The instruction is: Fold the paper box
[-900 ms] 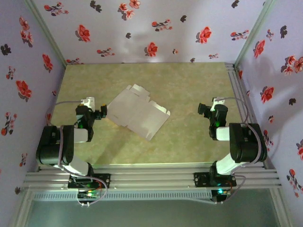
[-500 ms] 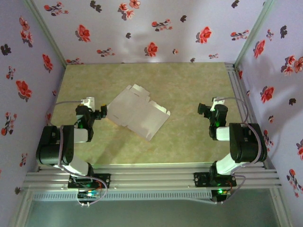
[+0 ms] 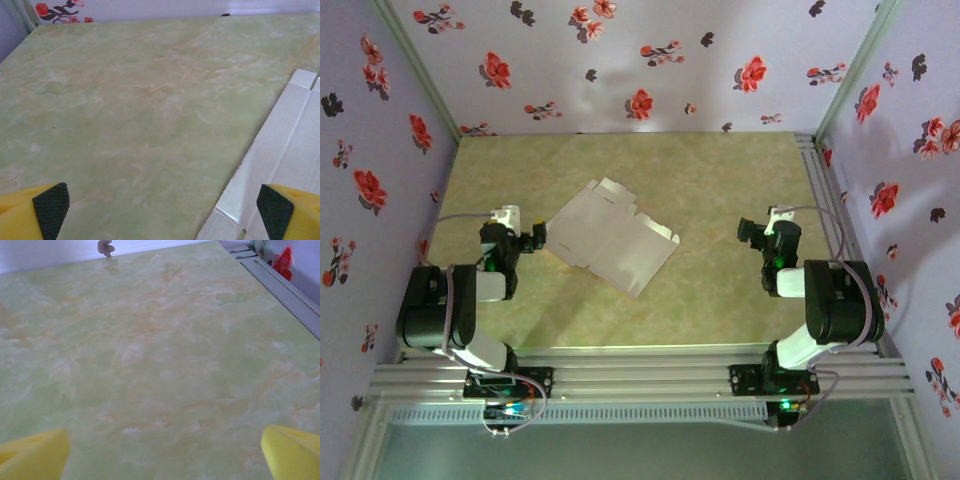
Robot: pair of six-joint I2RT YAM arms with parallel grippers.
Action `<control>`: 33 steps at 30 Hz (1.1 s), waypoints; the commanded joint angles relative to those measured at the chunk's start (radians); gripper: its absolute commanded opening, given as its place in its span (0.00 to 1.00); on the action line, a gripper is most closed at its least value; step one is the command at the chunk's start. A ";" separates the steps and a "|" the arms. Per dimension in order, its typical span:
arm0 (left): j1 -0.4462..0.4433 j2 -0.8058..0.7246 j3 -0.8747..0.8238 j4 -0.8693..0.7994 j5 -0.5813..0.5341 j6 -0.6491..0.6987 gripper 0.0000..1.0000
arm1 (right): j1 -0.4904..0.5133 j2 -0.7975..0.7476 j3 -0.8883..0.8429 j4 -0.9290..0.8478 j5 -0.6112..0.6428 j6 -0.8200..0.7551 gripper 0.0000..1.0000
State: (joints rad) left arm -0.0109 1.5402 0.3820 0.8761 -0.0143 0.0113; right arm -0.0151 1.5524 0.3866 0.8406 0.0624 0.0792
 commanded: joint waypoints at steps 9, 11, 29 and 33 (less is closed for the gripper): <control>0.008 -0.001 0.001 0.022 -0.016 0.014 1.00 | -0.004 0.004 0.017 0.012 -0.009 0.009 0.99; 0.008 0.000 0.007 0.013 -0.034 0.005 1.00 | -0.005 0.004 0.018 0.012 -0.009 0.010 0.99; -0.060 -0.267 0.070 -0.328 -0.227 -0.035 1.00 | 0.012 -0.182 0.105 -0.289 0.001 -0.002 0.99; -0.090 -0.376 0.243 -0.782 -0.285 -0.228 1.00 | 0.034 -0.298 0.194 -0.511 0.016 0.090 0.99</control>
State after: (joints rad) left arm -0.0853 1.2282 0.5182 0.4370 -0.2138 -0.0837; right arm 0.0029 1.3262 0.5091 0.5259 0.0551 0.1005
